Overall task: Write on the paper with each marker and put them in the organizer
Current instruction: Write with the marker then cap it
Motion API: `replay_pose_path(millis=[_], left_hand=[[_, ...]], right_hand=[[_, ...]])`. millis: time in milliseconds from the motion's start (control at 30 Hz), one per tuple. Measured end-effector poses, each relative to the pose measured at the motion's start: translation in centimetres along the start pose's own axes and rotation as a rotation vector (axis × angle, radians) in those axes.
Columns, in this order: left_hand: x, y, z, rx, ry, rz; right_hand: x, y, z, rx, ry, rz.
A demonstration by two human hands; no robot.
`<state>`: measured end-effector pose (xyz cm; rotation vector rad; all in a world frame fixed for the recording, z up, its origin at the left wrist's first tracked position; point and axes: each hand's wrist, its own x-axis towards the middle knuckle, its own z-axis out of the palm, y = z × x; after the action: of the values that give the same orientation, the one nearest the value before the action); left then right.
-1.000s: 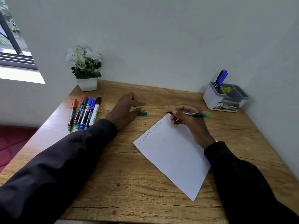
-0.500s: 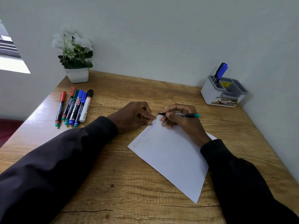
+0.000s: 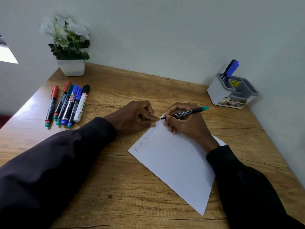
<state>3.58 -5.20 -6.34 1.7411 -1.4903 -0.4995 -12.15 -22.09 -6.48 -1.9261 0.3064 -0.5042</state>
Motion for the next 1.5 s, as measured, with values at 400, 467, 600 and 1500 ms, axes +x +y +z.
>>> replay_pose_path(millis=[400, 467, 600, 1500], left_hand=[[0.01, 0.27, -0.05, -0.020, -0.010, 0.025], [0.01, 0.33, -0.05, -0.033, 0.001, 0.011], [0.07, 0.28, -0.02, 0.000, -0.009, 0.011], [0.03, 0.03, -0.02, 0.039, -0.041, 0.026]], right_hand=[[0.26, 0.64, 0.58, -0.038, 0.059, -0.047], [0.29, 0.63, 0.58, -0.047, 0.057, -0.058], [0.24, 0.48, 0.52, -0.039, 0.047, -0.054], [-0.10, -0.29, 0.72, -0.026, 0.051, -0.018]])
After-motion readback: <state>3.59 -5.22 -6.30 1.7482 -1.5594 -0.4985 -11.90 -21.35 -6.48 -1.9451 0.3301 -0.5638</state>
